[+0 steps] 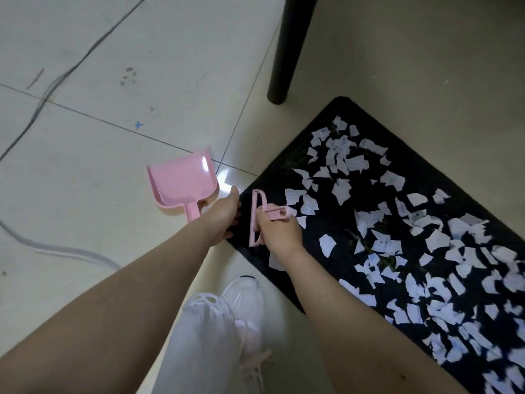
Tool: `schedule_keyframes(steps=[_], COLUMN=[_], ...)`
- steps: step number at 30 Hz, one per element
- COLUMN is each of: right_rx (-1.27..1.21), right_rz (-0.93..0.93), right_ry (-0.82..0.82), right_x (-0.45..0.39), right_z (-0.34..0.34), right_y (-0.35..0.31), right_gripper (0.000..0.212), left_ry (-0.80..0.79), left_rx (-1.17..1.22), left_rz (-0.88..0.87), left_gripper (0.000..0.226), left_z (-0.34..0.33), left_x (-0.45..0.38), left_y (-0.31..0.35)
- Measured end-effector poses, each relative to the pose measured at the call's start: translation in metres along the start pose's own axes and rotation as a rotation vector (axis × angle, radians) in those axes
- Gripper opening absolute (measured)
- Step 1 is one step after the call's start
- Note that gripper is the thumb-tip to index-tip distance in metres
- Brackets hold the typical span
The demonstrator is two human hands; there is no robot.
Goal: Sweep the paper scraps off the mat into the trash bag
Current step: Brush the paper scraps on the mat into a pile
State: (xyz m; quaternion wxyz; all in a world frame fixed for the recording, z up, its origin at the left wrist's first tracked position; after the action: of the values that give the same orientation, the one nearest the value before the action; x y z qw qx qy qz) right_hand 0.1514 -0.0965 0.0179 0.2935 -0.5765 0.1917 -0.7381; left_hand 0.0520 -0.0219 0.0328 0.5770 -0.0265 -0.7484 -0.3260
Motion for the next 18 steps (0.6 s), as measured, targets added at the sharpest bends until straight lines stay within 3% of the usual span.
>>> schedule_keyframes(steps=[8,12,15,18], right_rx=[-0.063,-0.305,-0.269,-0.190], right_rz=[-0.028,0.019,-0.028,-0.044], right_ry=[0.451,0.259,0.070,0.090], right_x=[0.018,0.016,0.010,0.009], right_z=[0.048,0.041,0.023,0.026], right_y=[0.015,0.005,0.003,0.013], right_gripper=[0.029,0.021,0.028,0.025], left_ry=[0.033,-0.016,-0.031,-0.047], left_rx=[-0.096,-0.108,-0.117,-0.155], left_rz=[-0.008,-0.077,-0.063,-0.010], left_gripper=[0.061,0.059,0.058,0.066], left_z=[-0.017,-0.030,-0.037,-0.036], left_x=[0.002,-0.006,-0.010,-0.012], left_y=[0.007,0.009,0.005,0.000])
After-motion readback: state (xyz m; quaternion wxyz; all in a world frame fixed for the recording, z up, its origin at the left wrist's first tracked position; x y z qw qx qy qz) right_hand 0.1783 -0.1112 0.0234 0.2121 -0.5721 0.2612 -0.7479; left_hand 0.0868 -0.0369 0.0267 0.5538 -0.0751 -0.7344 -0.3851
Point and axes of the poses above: each hand's wrist, its own x-axis away from the middle knuckle, its own z-axis out of the back of the hand, y = z × x, the point moved 1 cm from there along -x, towards the middle knuckle, and after that the axes turned 15 degrees about -y, right-handed, at the moved point
